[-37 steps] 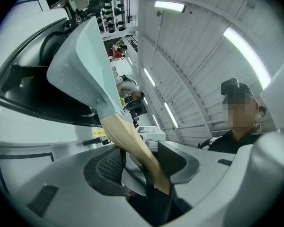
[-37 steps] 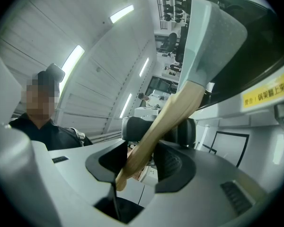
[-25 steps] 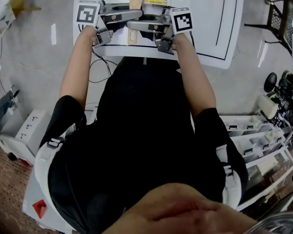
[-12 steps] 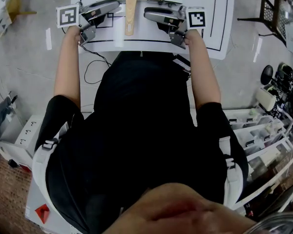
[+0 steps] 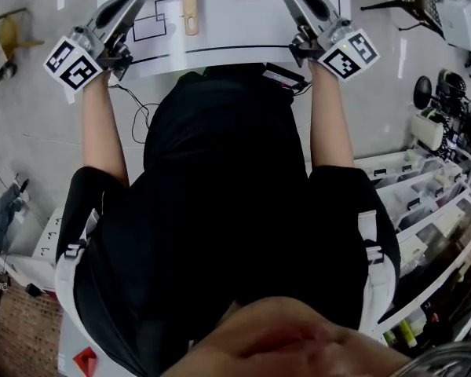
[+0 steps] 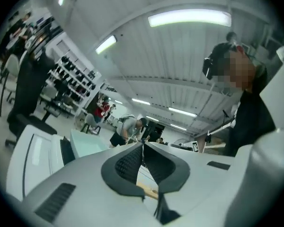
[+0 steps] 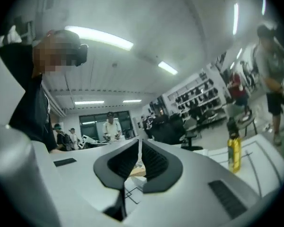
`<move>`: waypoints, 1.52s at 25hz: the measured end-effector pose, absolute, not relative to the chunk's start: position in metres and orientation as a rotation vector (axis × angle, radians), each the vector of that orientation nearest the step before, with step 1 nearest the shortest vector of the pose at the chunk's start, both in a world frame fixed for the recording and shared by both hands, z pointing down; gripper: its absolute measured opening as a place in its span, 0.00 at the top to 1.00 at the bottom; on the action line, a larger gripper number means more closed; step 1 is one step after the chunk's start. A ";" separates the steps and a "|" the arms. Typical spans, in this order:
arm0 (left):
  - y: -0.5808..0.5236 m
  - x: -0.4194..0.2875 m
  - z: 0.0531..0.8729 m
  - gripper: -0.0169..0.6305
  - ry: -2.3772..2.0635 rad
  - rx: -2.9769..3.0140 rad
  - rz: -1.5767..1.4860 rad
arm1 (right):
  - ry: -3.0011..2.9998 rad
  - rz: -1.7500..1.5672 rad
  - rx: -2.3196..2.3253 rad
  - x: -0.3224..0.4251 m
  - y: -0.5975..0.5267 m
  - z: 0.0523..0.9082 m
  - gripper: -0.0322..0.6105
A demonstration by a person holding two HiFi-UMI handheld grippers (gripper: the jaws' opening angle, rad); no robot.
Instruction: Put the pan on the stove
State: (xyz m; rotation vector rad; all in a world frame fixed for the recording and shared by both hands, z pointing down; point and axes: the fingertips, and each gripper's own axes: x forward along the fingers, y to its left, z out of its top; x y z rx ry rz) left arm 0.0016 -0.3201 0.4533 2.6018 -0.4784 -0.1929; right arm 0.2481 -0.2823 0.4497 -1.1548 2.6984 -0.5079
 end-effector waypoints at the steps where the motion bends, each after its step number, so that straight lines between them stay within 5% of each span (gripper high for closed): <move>1: -0.316 0.002 0.444 0.93 -0.538 2.647 -0.181 | 2.685 -0.418 -1.231 0.255 -0.274 0.441 0.89; 12: -0.251 0.009 0.412 0.94 -1.067 2.841 -0.198 | 2.642 0.020 -1.703 0.286 -0.185 0.428 0.89; 38: -0.078 -0.058 0.472 0.94 -1.459 2.664 0.098 | 2.635 -0.123 -1.496 0.202 -0.062 0.470 0.91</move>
